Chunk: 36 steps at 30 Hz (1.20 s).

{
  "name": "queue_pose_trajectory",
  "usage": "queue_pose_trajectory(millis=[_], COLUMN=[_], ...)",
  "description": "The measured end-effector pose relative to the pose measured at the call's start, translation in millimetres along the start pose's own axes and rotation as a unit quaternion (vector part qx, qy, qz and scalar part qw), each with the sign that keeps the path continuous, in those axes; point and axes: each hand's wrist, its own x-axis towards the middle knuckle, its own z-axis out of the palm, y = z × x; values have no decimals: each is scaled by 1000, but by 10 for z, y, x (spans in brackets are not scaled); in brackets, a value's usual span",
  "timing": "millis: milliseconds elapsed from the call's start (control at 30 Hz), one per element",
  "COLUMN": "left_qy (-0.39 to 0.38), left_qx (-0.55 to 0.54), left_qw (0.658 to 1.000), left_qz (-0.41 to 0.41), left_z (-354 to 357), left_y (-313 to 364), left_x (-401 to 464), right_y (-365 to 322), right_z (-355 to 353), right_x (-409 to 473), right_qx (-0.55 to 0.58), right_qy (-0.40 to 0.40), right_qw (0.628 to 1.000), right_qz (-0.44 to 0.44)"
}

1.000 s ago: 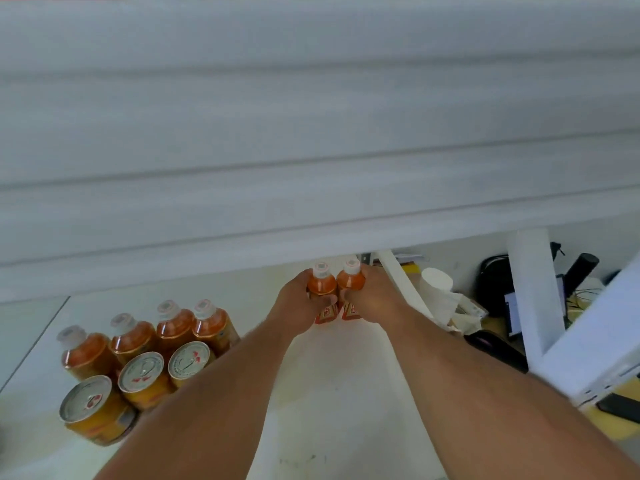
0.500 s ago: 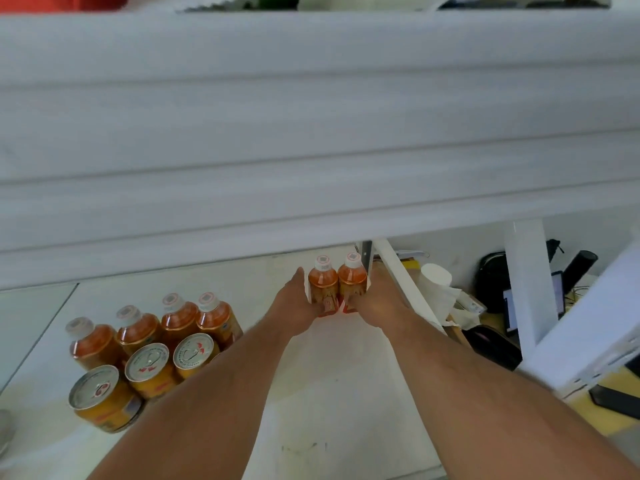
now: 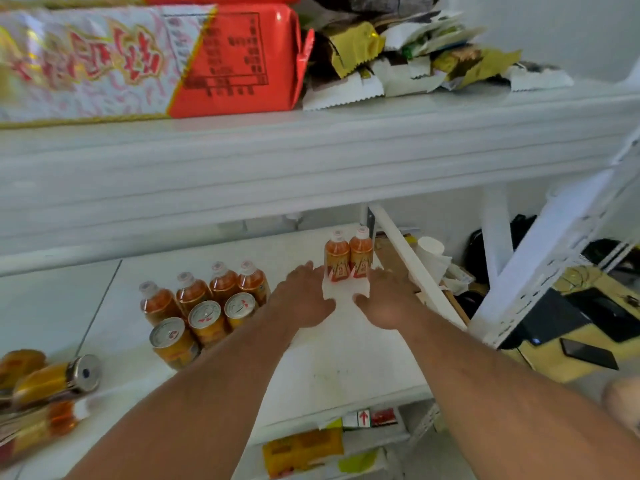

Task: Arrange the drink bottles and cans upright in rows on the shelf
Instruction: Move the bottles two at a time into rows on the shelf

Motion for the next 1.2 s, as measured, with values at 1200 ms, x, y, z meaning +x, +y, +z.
queue_pose_trajectory(millis=[1200], left_qy=[16], left_qx=[-65], left_qw=[993], left_qz=[-92], left_z=[304], left_y=[-1265], left_x=[-3211], right_y=[-1402], right_z=[927], right_x=[-2501], right_qx=[-5], right_qy=[-65], right_qw=[994], right_qz=[-90])
